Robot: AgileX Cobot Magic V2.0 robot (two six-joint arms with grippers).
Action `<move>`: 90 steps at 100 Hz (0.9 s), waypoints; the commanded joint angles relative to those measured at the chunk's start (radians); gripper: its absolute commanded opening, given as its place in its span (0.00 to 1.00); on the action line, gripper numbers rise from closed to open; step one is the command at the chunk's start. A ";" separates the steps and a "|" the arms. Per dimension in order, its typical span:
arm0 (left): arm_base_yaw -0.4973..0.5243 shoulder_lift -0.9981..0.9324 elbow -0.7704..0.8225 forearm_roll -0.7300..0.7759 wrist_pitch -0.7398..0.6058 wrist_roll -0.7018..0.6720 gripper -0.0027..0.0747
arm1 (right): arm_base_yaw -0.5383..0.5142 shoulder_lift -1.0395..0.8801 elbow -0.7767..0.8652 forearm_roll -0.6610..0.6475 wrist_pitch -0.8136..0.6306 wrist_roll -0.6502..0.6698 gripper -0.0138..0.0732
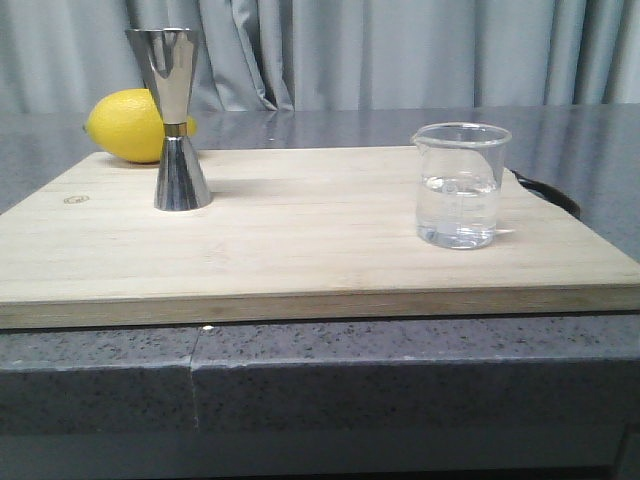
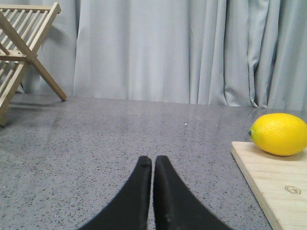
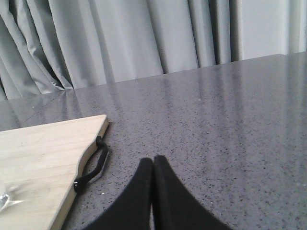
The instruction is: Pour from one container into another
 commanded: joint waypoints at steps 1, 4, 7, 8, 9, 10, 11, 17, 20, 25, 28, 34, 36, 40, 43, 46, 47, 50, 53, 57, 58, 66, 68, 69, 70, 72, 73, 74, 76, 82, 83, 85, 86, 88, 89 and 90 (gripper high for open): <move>0.002 -0.028 0.014 -0.004 -0.075 -0.005 0.01 | -0.004 -0.017 0.026 0.000 -0.071 -0.008 0.10; 0.002 -0.028 0.014 -0.004 -0.075 -0.005 0.01 | -0.004 -0.017 0.026 0.000 -0.071 -0.008 0.10; 0.002 -0.028 0.014 -0.004 -0.075 -0.005 0.01 | -0.004 -0.017 0.026 0.000 -0.071 -0.008 0.10; 0.002 -0.028 0.014 -0.004 -0.075 -0.005 0.01 | -0.004 -0.017 0.026 0.000 -0.071 -0.008 0.10; 0.002 -0.028 0.014 -0.004 -0.075 -0.005 0.01 | -0.004 -0.017 0.026 0.000 -0.071 -0.008 0.10; 0.002 -0.028 0.014 -0.004 -0.075 -0.005 0.01 | -0.004 -0.017 0.026 0.000 -0.071 -0.008 0.10; 0.002 -0.028 0.014 -0.004 -0.075 -0.005 0.01 | -0.004 -0.017 0.026 0.000 -0.071 -0.008 0.10; 0.002 -0.028 0.014 -0.004 -0.075 -0.005 0.01 | -0.004 -0.017 0.026 0.000 -0.071 -0.008 0.10; 0.002 -0.028 0.014 -0.004 -0.075 -0.005 0.01 | -0.004 -0.017 0.026 0.000 -0.073 -0.008 0.10; 0.002 -0.028 0.014 -0.004 -0.075 -0.005 0.01 | -0.004 -0.017 0.026 0.000 -0.078 -0.008 0.10; 0.002 -0.028 0.014 -0.004 -0.075 -0.005 0.01 | -0.004 -0.017 0.026 0.000 -0.078 -0.008 0.10; 0.002 -0.028 0.014 -0.004 -0.075 -0.005 0.01 | -0.004 -0.017 0.026 0.000 -0.078 -0.008 0.10; 0.002 -0.028 0.014 -0.004 -0.075 -0.005 0.01 | -0.004 -0.017 0.026 0.000 -0.078 -0.008 0.10; 0.002 -0.028 0.014 -0.004 -0.075 -0.005 0.01 | -0.004 -0.017 0.026 0.000 -0.078 -0.008 0.10; 0.002 -0.028 0.014 -0.004 -0.075 -0.005 0.01 | -0.004 -0.017 0.026 0.000 -0.078 -0.008 0.10; 0.002 -0.028 0.014 -0.004 -0.075 -0.005 0.01 | -0.004 -0.017 0.026 0.000 -0.078 -0.008 0.10; 0.002 -0.028 0.014 -0.004 -0.075 -0.005 0.01 | -0.004 -0.017 0.026 0.000 -0.078 -0.008 0.10; 0.002 -0.028 0.014 -0.004 -0.075 -0.005 0.01 | -0.004 -0.017 0.026 0.000 -0.078 -0.008 0.10; 0.002 -0.028 0.014 -0.004 -0.075 -0.005 0.01 | -0.004 -0.017 0.026 0.000 -0.078 -0.008 0.10; 0.002 -0.028 0.014 -0.004 -0.075 -0.005 0.01 | -0.004 -0.017 0.026 0.000 -0.078 -0.008 0.10; 0.002 -0.028 0.014 -0.004 -0.075 -0.005 0.01 | -0.004 -0.017 0.026 0.000 -0.078 -0.008 0.10; 0.002 -0.028 0.014 -0.004 -0.084 -0.005 0.01 | -0.004 -0.017 0.026 0.000 -0.078 -0.008 0.10; 0.002 -0.028 0.014 -0.004 -0.085 -0.005 0.01 | -0.004 -0.017 0.026 0.000 -0.078 -0.008 0.10; 0.002 -0.028 0.014 -0.004 -0.085 -0.005 0.01 | -0.004 -0.017 0.026 0.000 -0.078 -0.008 0.10; 0.002 -0.028 0.014 -0.004 -0.085 -0.005 0.01 | -0.004 -0.017 0.026 0.000 -0.078 -0.008 0.10; 0.002 -0.028 0.014 -0.004 -0.085 -0.005 0.01 | -0.004 -0.017 0.026 0.000 -0.078 -0.008 0.10; 0.002 -0.028 0.014 -0.004 -0.086 -0.005 0.01 | -0.004 -0.017 0.026 0.000 -0.078 -0.008 0.10; 0.002 -0.028 0.014 -0.004 -0.088 -0.005 0.01 | -0.004 -0.017 0.026 0.000 -0.078 -0.008 0.10; 0.002 -0.028 0.014 -0.004 -0.090 -0.005 0.01 | -0.004 -0.017 0.026 0.000 -0.078 -0.008 0.10; 0.002 -0.028 0.014 -0.004 -0.090 -0.005 0.01 | -0.004 -0.017 0.026 0.000 -0.078 -0.008 0.10; 0.002 -0.028 0.014 -0.004 -0.090 -0.005 0.01 | -0.004 -0.017 0.026 0.000 -0.078 -0.008 0.10; 0.002 -0.028 0.014 -0.004 -0.090 -0.005 0.01 | -0.004 -0.017 0.026 0.000 -0.078 -0.008 0.10; 0.002 -0.028 0.014 -0.004 -0.090 -0.005 0.01 | -0.004 -0.017 0.026 0.000 -0.078 -0.008 0.10; 0.002 -0.028 0.014 -0.004 -0.090 -0.005 0.01 | -0.004 -0.017 0.026 0.000 -0.078 -0.008 0.10; 0.002 -0.028 0.014 -0.004 -0.090 -0.005 0.01 | -0.004 -0.017 0.026 0.000 -0.078 -0.008 0.10; 0.002 -0.028 0.014 -0.004 -0.090 -0.005 0.01 | -0.004 -0.017 0.026 0.000 -0.078 -0.008 0.10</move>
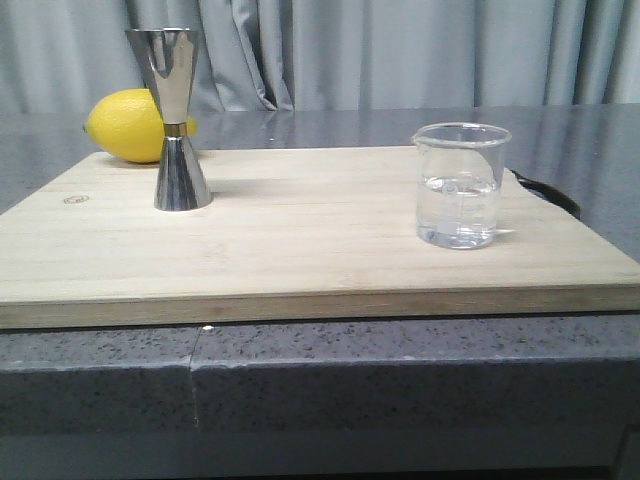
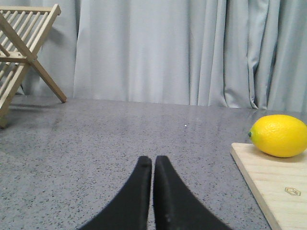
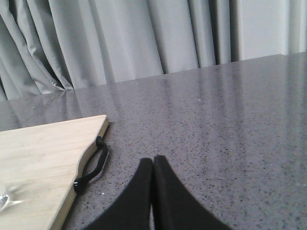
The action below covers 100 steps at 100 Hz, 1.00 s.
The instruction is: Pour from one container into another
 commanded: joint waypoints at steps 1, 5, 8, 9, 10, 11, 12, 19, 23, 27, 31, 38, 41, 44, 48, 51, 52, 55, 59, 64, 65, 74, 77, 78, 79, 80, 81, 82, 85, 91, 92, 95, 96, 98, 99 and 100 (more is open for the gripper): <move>0.002 -0.028 0.014 -0.004 -0.085 -0.005 0.01 | -0.004 -0.017 0.026 0.000 -0.078 -0.008 0.10; 0.002 -0.028 0.014 -0.004 -0.085 -0.005 0.01 | -0.004 -0.017 0.026 0.000 -0.078 -0.008 0.10; 0.002 -0.028 0.014 -0.004 -0.085 -0.005 0.01 | -0.004 -0.017 0.026 0.000 -0.078 -0.008 0.10; 0.002 -0.028 0.014 -0.004 -0.085 -0.005 0.01 | -0.004 -0.017 0.026 0.000 -0.078 -0.008 0.10; 0.002 -0.028 0.014 -0.004 -0.085 -0.005 0.01 | -0.004 -0.017 0.026 0.000 -0.078 -0.008 0.10; 0.002 -0.028 0.014 -0.004 -0.085 -0.005 0.01 | -0.004 -0.017 0.026 0.000 -0.078 -0.008 0.10; 0.002 -0.028 0.014 -0.004 -0.085 -0.005 0.01 | -0.004 -0.017 0.026 0.000 -0.078 -0.008 0.10; 0.002 -0.028 0.014 -0.004 -0.085 -0.005 0.01 | -0.004 -0.017 0.026 0.000 -0.078 -0.008 0.10; 0.002 -0.028 0.014 -0.004 -0.085 -0.005 0.01 | -0.004 -0.017 0.026 0.000 -0.078 -0.008 0.10; 0.002 -0.028 0.014 -0.004 -0.085 -0.005 0.01 | -0.004 -0.017 0.026 0.000 -0.078 -0.008 0.10; 0.002 -0.028 0.014 -0.004 -0.085 -0.005 0.01 | -0.004 -0.017 0.026 0.000 -0.078 -0.008 0.10; 0.002 -0.028 0.014 -0.004 -0.085 -0.005 0.01 | -0.004 -0.017 0.026 0.000 -0.078 -0.008 0.10; 0.002 -0.028 0.014 -0.004 -0.085 -0.005 0.01 | -0.004 -0.017 0.026 0.000 -0.078 -0.008 0.10; 0.002 -0.028 0.014 -0.004 -0.085 -0.005 0.01 | -0.004 -0.017 0.026 0.000 -0.078 -0.008 0.10; 0.002 -0.028 0.014 -0.004 -0.085 -0.005 0.01 | -0.004 -0.017 0.026 0.000 -0.078 -0.008 0.10; 0.002 -0.028 0.014 -0.004 -0.083 -0.005 0.01 | -0.004 -0.017 0.026 0.000 -0.078 -0.008 0.10; 0.002 -0.028 0.014 -0.004 -0.081 -0.005 0.01 | -0.004 -0.017 0.026 0.000 -0.078 -0.008 0.10; 0.002 -0.028 0.014 -0.004 -0.078 -0.005 0.01 | -0.004 -0.017 0.026 0.000 -0.078 -0.008 0.10; 0.002 -0.028 0.014 -0.004 -0.074 -0.005 0.01 | -0.004 -0.017 0.026 0.000 -0.078 -0.008 0.10; 0.002 -0.028 0.014 -0.004 -0.068 -0.005 0.01 | -0.004 -0.017 0.026 0.000 -0.078 -0.008 0.10; 0.002 -0.028 0.014 -0.004 -0.068 -0.005 0.01 | -0.004 -0.017 0.026 0.000 -0.078 -0.008 0.10; 0.002 -0.028 0.014 -0.004 -0.063 -0.005 0.01 | -0.004 -0.017 0.026 0.000 -0.078 -0.008 0.10; 0.002 -0.028 0.014 -0.004 -0.063 -0.005 0.01 | -0.004 -0.017 0.026 0.000 -0.078 -0.008 0.10; 0.002 -0.028 0.014 -0.004 -0.063 -0.005 0.01 | -0.004 -0.017 0.026 0.000 -0.078 -0.008 0.10; 0.002 -0.028 0.014 -0.004 -0.063 -0.005 0.01 | -0.004 -0.017 0.026 0.000 -0.078 -0.008 0.10; 0.002 -0.028 0.014 -0.004 -0.063 -0.005 0.01 | -0.004 -0.017 0.026 0.000 -0.078 -0.008 0.10; 0.002 -0.028 0.014 -0.004 -0.063 -0.005 0.01 | -0.004 -0.017 0.026 0.002 -0.078 -0.008 0.10; 0.002 -0.028 0.014 -0.004 -0.063 -0.005 0.01 | -0.004 -0.017 0.026 0.002 -0.078 -0.008 0.10; 0.002 -0.028 0.014 -0.006 -0.063 -0.005 0.01 | -0.004 -0.017 0.026 0.007 -0.078 -0.008 0.10; 0.002 -0.028 0.014 -0.023 -0.063 -0.005 0.01 | -0.004 -0.017 0.026 0.024 -0.078 -0.006 0.10; 0.002 -0.028 0.014 -0.030 -0.063 -0.005 0.01 | -0.004 -0.017 0.026 0.032 -0.078 -0.004 0.10; 0.002 -0.028 0.012 -0.053 -0.063 -0.005 0.01 | -0.004 -0.017 0.026 0.055 -0.078 -0.004 0.10; 0.002 -0.028 0.012 -0.053 -0.063 -0.005 0.01 | -0.004 -0.017 0.026 0.063 -0.078 -0.004 0.10; 0.002 -0.028 0.012 -0.064 -0.063 -0.005 0.01 | -0.004 -0.017 0.026 0.086 -0.078 -0.004 0.10; 0.002 -0.028 0.012 -0.072 -0.063 -0.005 0.01 | -0.004 -0.017 0.026 0.103 -0.078 -0.004 0.10; 0.002 -0.028 0.012 -0.078 -0.063 -0.005 0.01 | -0.004 -0.017 0.026 0.112 -0.078 -0.004 0.10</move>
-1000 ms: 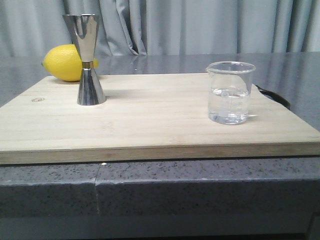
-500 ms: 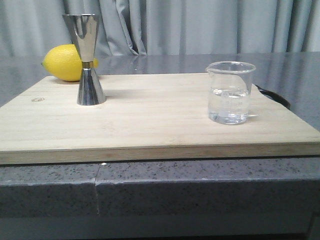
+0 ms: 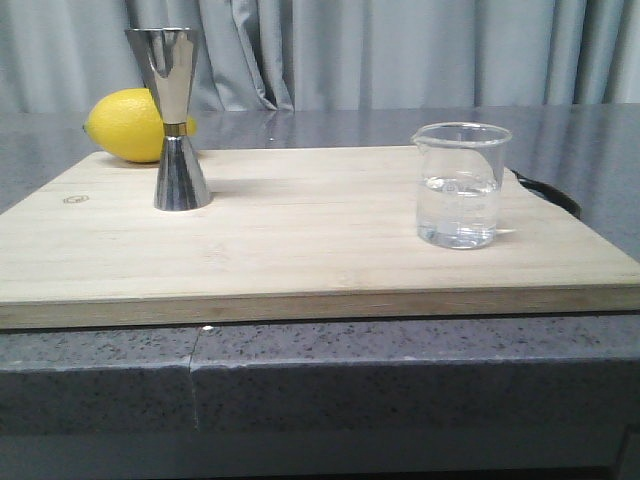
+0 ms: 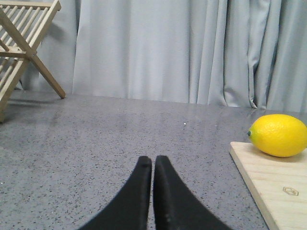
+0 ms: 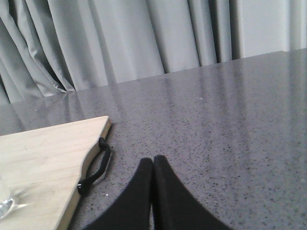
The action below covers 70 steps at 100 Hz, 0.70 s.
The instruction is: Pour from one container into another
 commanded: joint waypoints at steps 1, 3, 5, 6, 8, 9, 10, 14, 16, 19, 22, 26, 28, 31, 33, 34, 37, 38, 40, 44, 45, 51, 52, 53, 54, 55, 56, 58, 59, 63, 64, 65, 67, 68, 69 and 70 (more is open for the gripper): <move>0.002 -0.028 0.012 -0.053 -0.071 -0.005 0.01 | -0.004 -0.017 0.026 0.081 -0.078 -0.004 0.10; 0.002 -0.028 0.012 -0.064 -0.071 -0.005 0.01 | -0.004 -0.017 0.026 0.099 -0.078 -0.004 0.10; 0.002 -0.028 0.010 -0.072 -0.071 -0.005 0.01 | -0.004 -0.017 0.024 0.125 -0.078 -0.004 0.10; 0.002 -0.028 0.010 -0.079 -0.071 -0.005 0.01 | -0.004 -0.017 0.024 0.142 -0.078 -0.004 0.10; 0.002 -0.028 0.008 -0.093 -0.071 -0.005 0.01 | -0.004 -0.017 0.021 0.165 -0.073 -0.004 0.10; 0.002 -0.028 0.008 -0.104 -0.071 -0.005 0.01 | -0.004 -0.017 0.019 0.172 -0.071 -0.004 0.10; 0.002 -0.028 0.006 -0.111 -0.071 -0.005 0.01 | -0.004 -0.017 0.018 0.179 -0.065 -0.004 0.10; 0.002 -0.028 0.000 -0.150 -0.069 -0.007 0.01 | -0.004 -0.017 0.003 0.210 -0.038 -0.004 0.10; 0.002 -0.028 -0.005 -0.176 -0.069 -0.007 0.01 | -0.004 -0.017 -0.007 0.218 -0.018 -0.004 0.10; 0.001 -0.028 -0.015 -0.207 -0.057 -0.007 0.01 | -0.004 -0.017 -0.023 0.220 0.013 -0.004 0.10; 0.001 -0.028 -0.033 -0.233 -0.037 -0.007 0.01 | -0.004 -0.017 -0.046 0.220 0.055 -0.004 0.10; 0.001 -0.028 -0.056 -0.245 0.019 -0.007 0.01 | -0.004 -0.011 -0.071 0.220 0.093 -0.004 0.10; 0.001 -0.025 -0.071 -0.249 0.044 -0.007 0.01 | -0.004 -0.007 -0.087 0.220 0.114 -0.004 0.10; 0.001 -0.019 -0.097 -0.249 0.083 -0.007 0.01 | -0.004 0.002 -0.108 0.220 0.145 -0.004 0.10; 0.001 -0.015 -0.107 -0.249 0.109 -0.007 0.01 | -0.004 0.009 -0.125 0.220 0.158 -0.004 0.10; 0.001 -0.012 -0.118 -0.249 0.118 -0.007 0.01 | -0.004 0.015 -0.137 0.220 0.170 -0.004 0.10; 0.001 0.002 -0.139 -0.251 0.149 -0.007 0.01 | -0.004 0.029 -0.160 0.220 0.191 -0.004 0.10; 0.001 0.005 -0.144 -0.251 0.163 -0.007 0.01 | -0.004 0.033 -0.166 0.220 0.201 -0.004 0.10; 0.001 0.015 -0.159 -0.251 0.181 -0.007 0.01 | -0.004 0.046 -0.183 0.220 0.210 -0.004 0.10; 0.001 0.037 -0.189 -0.254 0.203 -0.007 0.01 | -0.004 0.076 -0.215 0.220 0.233 -0.006 0.10; 0.001 0.041 -0.198 -0.254 0.210 -0.007 0.01 | -0.004 0.081 -0.221 0.220 0.240 -0.006 0.10; 0.001 0.082 -0.236 -0.261 0.228 -0.007 0.01 | -0.004 0.135 -0.269 0.220 0.266 -0.008 0.10; 0.001 0.087 -0.241 -0.261 0.232 -0.007 0.01 | -0.004 0.141 -0.274 0.220 0.273 -0.011 0.10; 0.001 0.097 -0.246 -0.264 0.233 -0.005 0.01 | -0.004 0.154 -0.285 0.220 0.276 -0.013 0.10; 0.001 0.103 -0.255 -0.263 0.237 -0.005 0.01 | -0.004 0.161 -0.290 0.220 0.280 -0.016 0.10; 0.001 0.108 -0.260 -0.266 0.239 0.000 0.01 | -0.004 0.174 -0.301 0.220 0.287 -0.020 0.10; 0.001 0.119 -0.271 -0.266 0.244 0.001 0.01 | -0.004 0.181 -0.306 0.220 0.290 -0.023 0.10; 0.001 0.136 -0.287 -0.269 0.255 0.005 0.01 | -0.004 0.202 -0.322 0.220 0.298 -0.034 0.10; 0.001 0.142 -0.292 -0.269 0.259 0.007 0.01 | -0.004 0.208 -0.327 0.220 0.304 -0.038 0.10; 0.001 0.178 -0.327 -0.269 0.288 0.013 0.01 | -0.004 0.250 -0.360 0.220 0.321 -0.066 0.10; 0.001 0.185 -0.333 -0.269 0.294 0.019 0.01 | -0.004 0.257 -0.370 0.220 0.327 -0.070 0.10; 0.001 0.198 -0.344 -0.271 0.305 0.022 0.01 | -0.004 0.272 -0.375 0.220 0.329 -0.082 0.10; 0.001 0.211 -0.355 -0.274 0.315 0.034 0.01 | -0.004 0.293 -0.390 0.220 0.334 -0.101 0.10; 0.001 0.217 -0.367 -0.277 0.327 0.038 0.01 | -0.004 0.300 -0.395 0.220 0.336 -0.106 0.10; 0.001 0.231 -0.372 -0.281 0.333 0.046 0.01 | -0.004 0.314 -0.404 0.220 0.339 -0.117 0.10; 0.001 0.244 -0.383 -0.283 0.343 0.051 0.01 | -0.004 0.321 -0.409 0.220 0.341 -0.122 0.10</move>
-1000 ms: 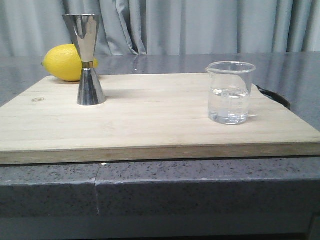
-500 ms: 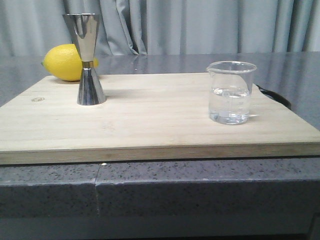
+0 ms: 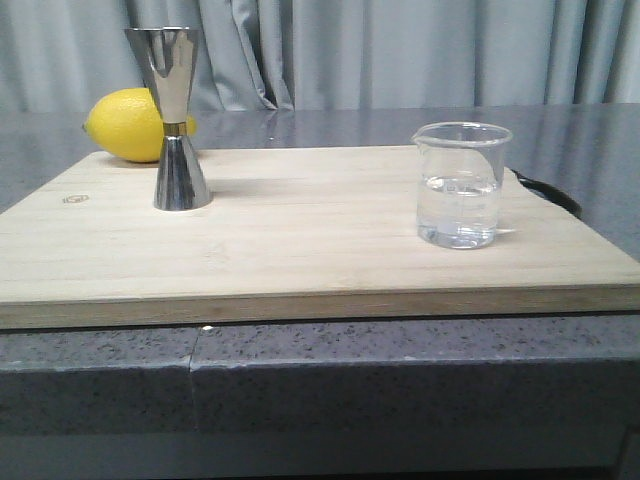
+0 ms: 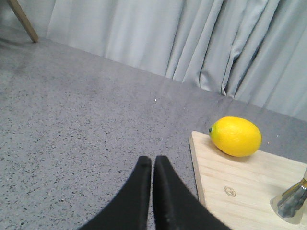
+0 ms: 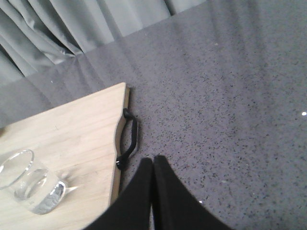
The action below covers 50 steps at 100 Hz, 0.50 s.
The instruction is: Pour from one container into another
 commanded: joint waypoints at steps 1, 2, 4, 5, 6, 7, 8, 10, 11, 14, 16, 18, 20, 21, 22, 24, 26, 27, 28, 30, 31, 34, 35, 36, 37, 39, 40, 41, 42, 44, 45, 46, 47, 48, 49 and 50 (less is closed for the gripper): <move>0.001 0.095 -0.095 -0.035 0.001 0.046 0.01 | -0.004 0.091 -0.091 0.004 -0.037 -0.073 0.10; 0.001 0.109 -0.106 -0.040 0.012 0.052 0.01 | -0.004 0.105 -0.095 0.004 -0.037 -0.082 0.10; 0.001 0.123 -0.121 -0.056 0.022 0.075 0.01 | -0.004 0.125 -0.109 0.004 -0.033 -0.092 0.10; 0.001 0.136 -0.126 -0.056 0.030 0.087 0.01 | -0.004 0.132 -0.113 0.004 -0.033 -0.095 0.10; 0.001 0.143 -0.131 -0.066 0.034 0.102 0.01 | -0.004 0.145 -0.121 0.004 -0.031 -0.098 0.10; 0.001 0.156 -0.140 -0.070 0.041 0.112 0.01 | -0.004 0.152 -0.125 0.004 -0.031 -0.100 0.10; 0.001 0.163 -0.145 -0.081 0.044 0.122 0.01 | -0.004 0.158 -0.133 0.004 -0.031 -0.101 0.10; 0.001 0.183 -0.157 -0.092 0.049 0.152 0.01 | -0.004 0.177 -0.140 0.004 -0.031 -0.102 0.10; 0.001 0.190 -0.161 -0.103 0.052 0.172 0.01 | -0.004 0.189 -0.148 0.004 -0.031 -0.105 0.10; 0.001 0.220 -0.179 -0.126 0.054 0.210 0.01 | -0.004 0.213 -0.161 0.004 -0.031 -0.109 0.10; 0.001 0.238 -0.188 -0.141 0.055 0.236 0.01 | -0.004 0.230 -0.170 0.004 -0.031 -0.118 0.10; 0.001 0.249 -0.195 -0.153 0.055 0.259 0.01 | -0.004 0.247 -0.178 0.004 -0.029 -0.130 0.10; 0.001 0.266 -0.205 -0.164 0.055 0.278 0.01 | -0.004 0.257 -0.186 0.004 -0.026 -0.146 0.10; 0.001 0.276 -0.212 -0.167 0.055 0.283 0.01 | -0.004 0.267 -0.188 0.004 -0.026 -0.151 0.10; 0.001 0.281 -0.218 -0.173 0.055 0.288 0.01 | -0.004 0.272 -0.192 0.004 -0.026 -0.156 0.10; 0.001 0.296 -0.225 -0.176 0.055 0.300 0.01 | -0.004 0.287 -0.196 0.004 -0.026 -0.171 0.10; 0.001 0.310 -0.234 -0.178 0.055 0.303 0.01 | -0.004 0.300 -0.199 0.004 -0.026 -0.183 0.10; 0.001 0.315 -0.237 -0.178 0.055 0.303 0.01 | -0.004 0.305 -0.203 0.004 -0.026 -0.188 0.10; 0.001 0.324 -0.243 -0.178 0.055 0.303 0.01 | -0.004 0.313 -0.205 0.004 -0.026 -0.190 0.10; 0.001 0.336 -0.251 -0.178 0.053 0.304 0.01 | -0.004 0.325 -0.208 0.004 -0.028 -0.198 0.10; 0.001 0.340 -0.254 -0.178 0.053 0.304 0.01 | -0.004 0.329 -0.210 0.004 -0.032 -0.200 0.10; 0.001 0.355 -0.263 -0.178 0.050 0.304 0.01 | -0.004 0.343 -0.212 0.004 -0.036 -0.208 0.10; 0.001 0.362 -0.267 -0.178 0.046 0.305 0.01 | -0.004 0.350 -0.215 0.004 -0.036 -0.210 0.10; 0.001 0.365 -0.269 -0.178 0.046 0.305 0.01 | -0.004 0.353 -0.215 0.004 -0.038 -0.209 0.10; 0.001 0.371 -0.273 -0.178 0.043 0.305 0.01 | -0.004 0.359 -0.217 0.004 -0.039 -0.209 0.10; 0.001 0.377 -0.277 -0.178 0.041 0.306 0.01 | -0.004 0.368 -0.217 0.004 -0.044 -0.209 0.10; 0.001 0.385 -0.281 -0.178 0.039 0.309 0.01 | -0.004 0.373 -0.217 0.004 -0.047 -0.209 0.10; 0.001 0.385 -0.281 -0.178 0.039 0.309 0.01 | -0.004 0.375 -0.217 0.004 -0.051 -0.209 0.10; 0.001 0.389 -0.285 -0.178 0.036 0.309 0.01 | -0.004 0.377 -0.217 0.004 -0.051 -0.209 0.10; 0.001 0.395 -0.288 -0.178 0.029 0.310 0.01 | -0.004 0.384 -0.217 0.004 -0.056 -0.209 0.10; 0.001 0.397 -0.289 -0.178 0.027 0.312 0.01 | -0.004 0.384 -0.217 0.004 -0.057 -0.209 0.10; 0.001 0.397 -0.289 -0.178 0.027 0.315 0.01 | -0.004 0.389 -0.217 0.004 -0.060 -0.209 0.10; 0.001 0.402 -0.290 -0.178 0.024 0.317 0.01 | -0.004 0.391 -0.217 0.004 -0.060 -0.209 0.10; 0.001 0.404 -0.291 -0.178 0.021 0.320 0.01 | -0.004 0.393 -0.217 0.004 -0.065 -0.209 0.10; 0.001 0.406 -0.292 -0.178 0.019 0.321 0.01 | -0.004 0.396 -0.217 0.004 -0.064 -0.209 0.10; -0.001 0.409 -0.292 -0.178 0.018 0.321 0.01 | -0.004 0.396 -0.217 0.004 -0.067 -0.209 0.10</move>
